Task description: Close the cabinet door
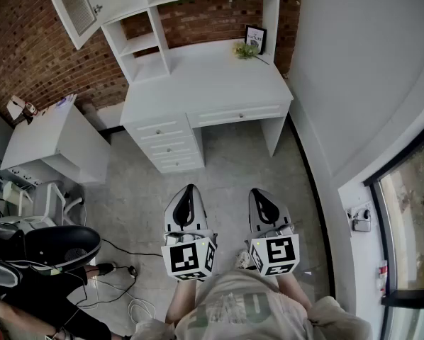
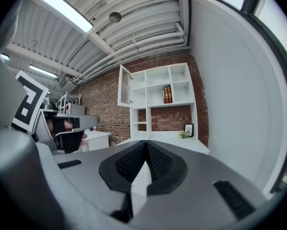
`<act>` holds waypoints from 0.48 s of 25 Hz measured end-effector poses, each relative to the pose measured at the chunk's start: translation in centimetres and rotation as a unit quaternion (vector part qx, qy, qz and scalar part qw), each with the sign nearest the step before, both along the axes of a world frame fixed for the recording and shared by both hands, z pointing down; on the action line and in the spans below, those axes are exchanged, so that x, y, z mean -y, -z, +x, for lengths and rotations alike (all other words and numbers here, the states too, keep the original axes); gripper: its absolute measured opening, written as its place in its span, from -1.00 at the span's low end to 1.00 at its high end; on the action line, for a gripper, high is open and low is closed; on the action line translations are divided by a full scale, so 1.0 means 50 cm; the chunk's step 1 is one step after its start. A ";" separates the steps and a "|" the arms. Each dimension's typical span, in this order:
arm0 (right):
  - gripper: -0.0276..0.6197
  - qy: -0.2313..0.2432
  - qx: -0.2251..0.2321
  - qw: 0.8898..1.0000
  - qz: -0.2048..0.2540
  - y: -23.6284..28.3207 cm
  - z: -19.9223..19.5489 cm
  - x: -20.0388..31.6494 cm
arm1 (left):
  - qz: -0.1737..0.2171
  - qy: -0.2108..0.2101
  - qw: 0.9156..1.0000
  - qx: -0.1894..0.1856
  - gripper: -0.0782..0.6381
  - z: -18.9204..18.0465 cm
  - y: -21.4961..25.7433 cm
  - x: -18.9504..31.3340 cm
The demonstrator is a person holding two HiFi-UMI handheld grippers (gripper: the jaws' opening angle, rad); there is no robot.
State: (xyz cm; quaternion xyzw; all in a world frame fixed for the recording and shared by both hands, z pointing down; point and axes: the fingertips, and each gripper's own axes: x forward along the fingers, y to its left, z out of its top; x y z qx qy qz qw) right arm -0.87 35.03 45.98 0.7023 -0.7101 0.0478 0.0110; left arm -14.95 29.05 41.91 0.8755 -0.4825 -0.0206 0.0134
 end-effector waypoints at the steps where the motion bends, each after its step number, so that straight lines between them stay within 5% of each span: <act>1: -0.87 -0.001 -0.001 1.000 -0.001 -0.001 0.006 0.005 | 0.002 0.000 1.000 0.000 -0.74 0.005 0.002 0.007; 12: -0.87 -0.009 0.029 1.000 -0.001 -0.024 0.056 0.012 | 0.002 -0.005 1.000 0.022 -0.74 0.052 -0.015 0.029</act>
